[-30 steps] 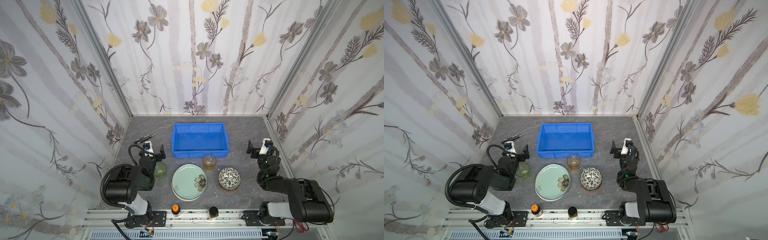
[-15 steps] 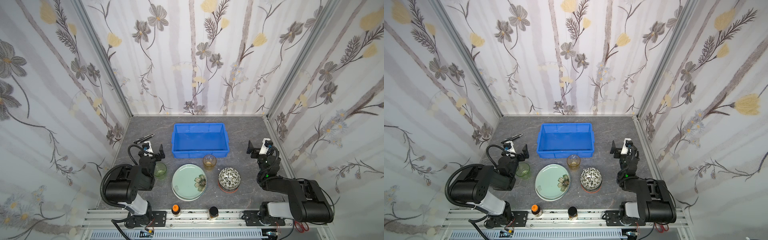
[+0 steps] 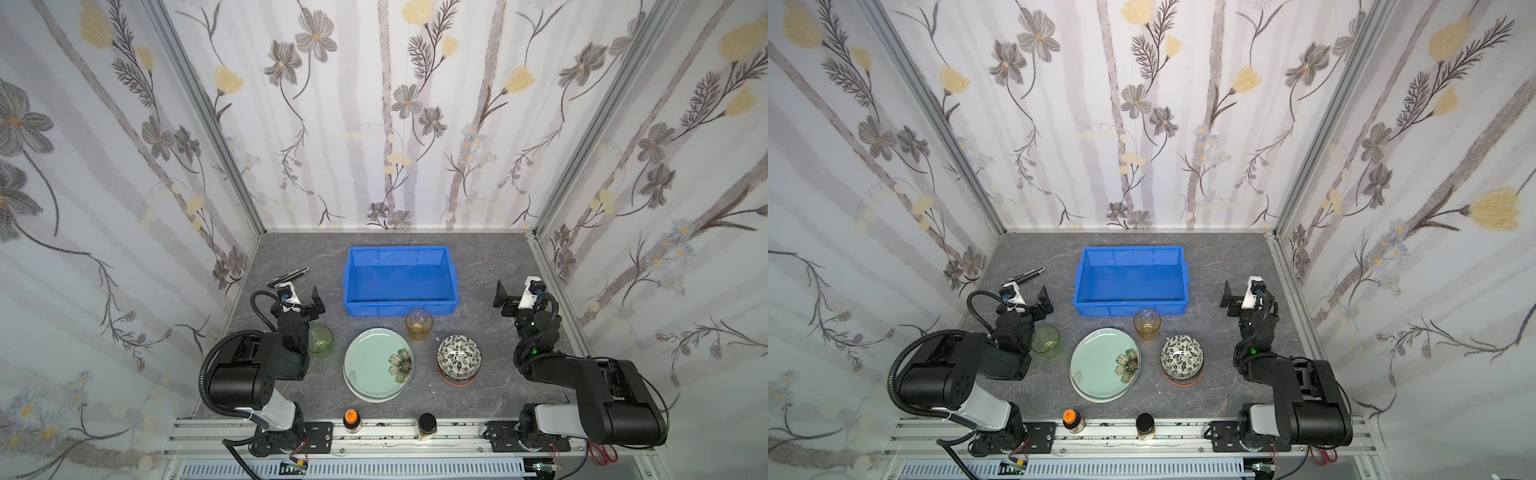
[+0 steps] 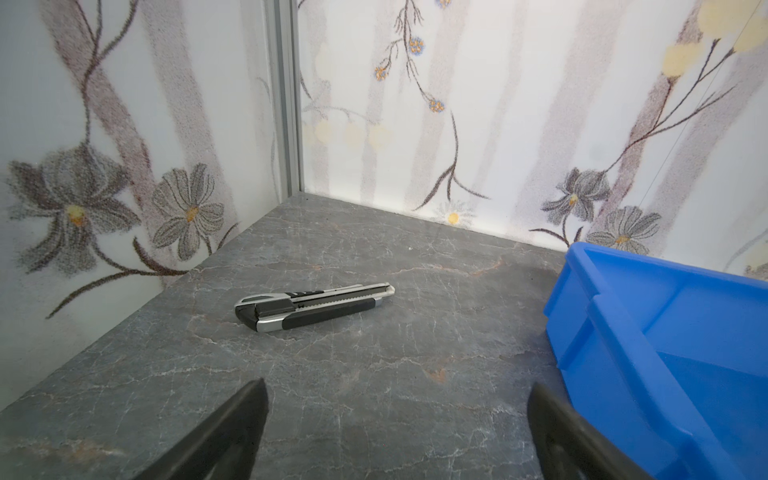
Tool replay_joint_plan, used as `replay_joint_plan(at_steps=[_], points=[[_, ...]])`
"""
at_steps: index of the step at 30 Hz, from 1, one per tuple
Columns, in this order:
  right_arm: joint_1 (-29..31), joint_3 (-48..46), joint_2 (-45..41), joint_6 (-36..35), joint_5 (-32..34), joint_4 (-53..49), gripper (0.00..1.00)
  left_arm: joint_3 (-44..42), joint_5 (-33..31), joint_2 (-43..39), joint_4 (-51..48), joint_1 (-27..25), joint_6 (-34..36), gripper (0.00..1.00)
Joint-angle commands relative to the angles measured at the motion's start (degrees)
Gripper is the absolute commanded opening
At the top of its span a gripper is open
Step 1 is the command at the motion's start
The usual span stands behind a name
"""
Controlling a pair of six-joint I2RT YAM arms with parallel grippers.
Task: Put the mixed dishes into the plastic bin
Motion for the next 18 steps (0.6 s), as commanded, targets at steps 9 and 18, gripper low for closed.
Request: replay_joint_plan(at_steps=[9, 18], points=[[0.03, 17.89, -24.13, 7.91, -0.11, -47.35, 1.00, 23.23, -5.11, -26.59, -52.12, -0.15, -8.01, 1.00], [6.38, 39.29, -31.40, 15.21, -0.49, -90.78, 1.00, 30.08, 23.44, -45.05, -70.07, -0.14, -26.55, 1.00]])
